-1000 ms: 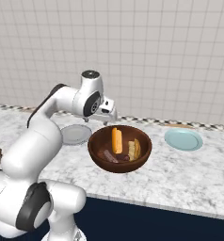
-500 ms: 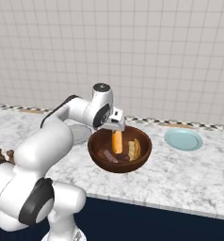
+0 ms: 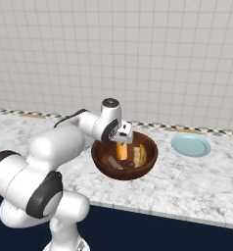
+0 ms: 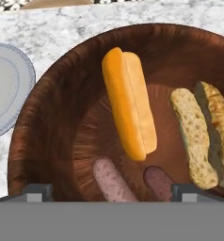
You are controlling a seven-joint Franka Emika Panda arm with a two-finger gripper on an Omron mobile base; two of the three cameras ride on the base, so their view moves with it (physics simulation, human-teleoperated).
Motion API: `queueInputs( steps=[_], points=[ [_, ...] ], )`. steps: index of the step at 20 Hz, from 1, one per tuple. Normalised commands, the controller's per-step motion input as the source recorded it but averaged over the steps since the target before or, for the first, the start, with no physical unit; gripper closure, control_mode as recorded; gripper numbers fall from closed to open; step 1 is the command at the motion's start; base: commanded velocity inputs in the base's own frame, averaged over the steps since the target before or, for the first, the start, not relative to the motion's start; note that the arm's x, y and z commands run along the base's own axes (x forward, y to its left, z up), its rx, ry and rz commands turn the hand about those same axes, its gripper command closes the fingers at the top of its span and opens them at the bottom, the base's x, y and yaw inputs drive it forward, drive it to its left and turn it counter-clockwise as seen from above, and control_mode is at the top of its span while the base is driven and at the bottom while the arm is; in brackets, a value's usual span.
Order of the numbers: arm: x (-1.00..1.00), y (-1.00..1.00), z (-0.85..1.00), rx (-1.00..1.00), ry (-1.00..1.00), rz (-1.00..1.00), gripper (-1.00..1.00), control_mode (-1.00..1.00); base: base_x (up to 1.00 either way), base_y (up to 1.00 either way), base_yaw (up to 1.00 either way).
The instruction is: Place one bun and one sausage from the bowl on each plate.
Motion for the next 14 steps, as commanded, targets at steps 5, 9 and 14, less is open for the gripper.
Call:
queueInputs(
  steps=[5,9,14],
  points=[
    [0.30,-0.04,-0.36,0.00,0.00,0.00,-1.00,-1.00,0.00,0.00,0.00],
    [0.34,-0.10,-0.26,0.00,0.00,0.00,-1.00,-1.00,0.00,0.00,0.00],
    [0.35,-0.15,-0.21,0.00,0.00,0.00,-1.00,-1.00,0.00,0.00,0.00]
  ],
)
